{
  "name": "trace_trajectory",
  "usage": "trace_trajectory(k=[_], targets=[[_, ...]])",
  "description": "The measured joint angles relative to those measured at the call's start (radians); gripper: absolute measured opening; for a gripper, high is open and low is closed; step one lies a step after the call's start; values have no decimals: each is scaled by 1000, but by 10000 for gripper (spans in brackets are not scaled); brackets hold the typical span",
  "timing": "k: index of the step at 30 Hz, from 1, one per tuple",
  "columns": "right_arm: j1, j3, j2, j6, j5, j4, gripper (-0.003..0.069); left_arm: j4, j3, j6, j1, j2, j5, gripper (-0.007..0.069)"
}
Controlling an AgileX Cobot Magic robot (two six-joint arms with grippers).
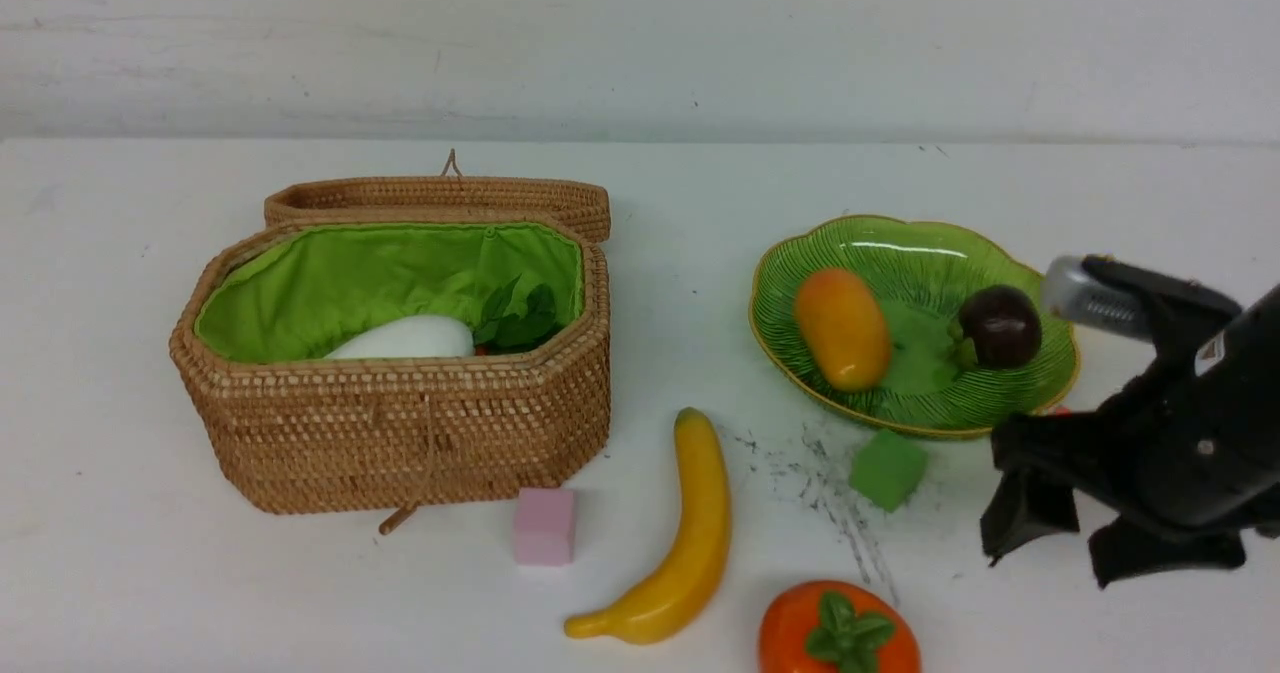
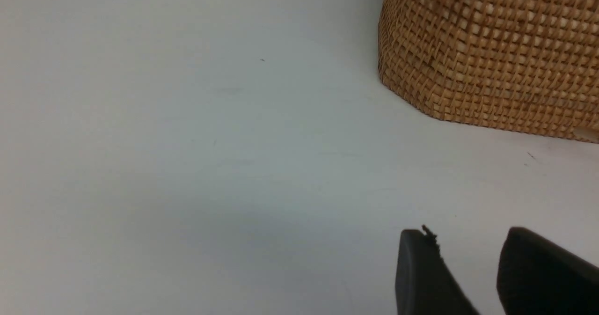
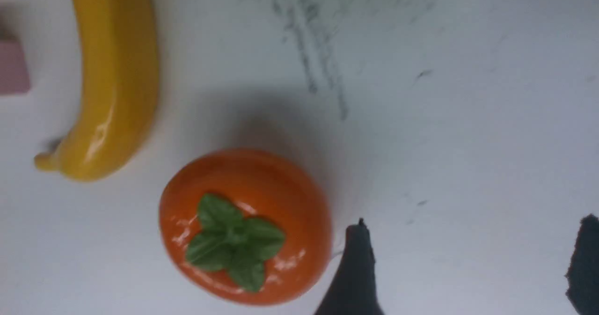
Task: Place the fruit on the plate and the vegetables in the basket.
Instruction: Grab a tomato with your right arm and place it on the plate on the right.
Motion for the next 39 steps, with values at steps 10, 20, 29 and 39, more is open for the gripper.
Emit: trace_trajectory(k=[10,20,29,39], targets=[[33,-3,78,-220,-99,232,574,0,0,0,0,0,0,239],[280,-176,157,-30,-15,-162,598,0,0,0,0,0,0,239],[349,-246,232,77,101,-253,599,0,0,0,0,0,0,239],[350,-280,414,87,-10,-152,599,0,0,0,0,0,0,239]])
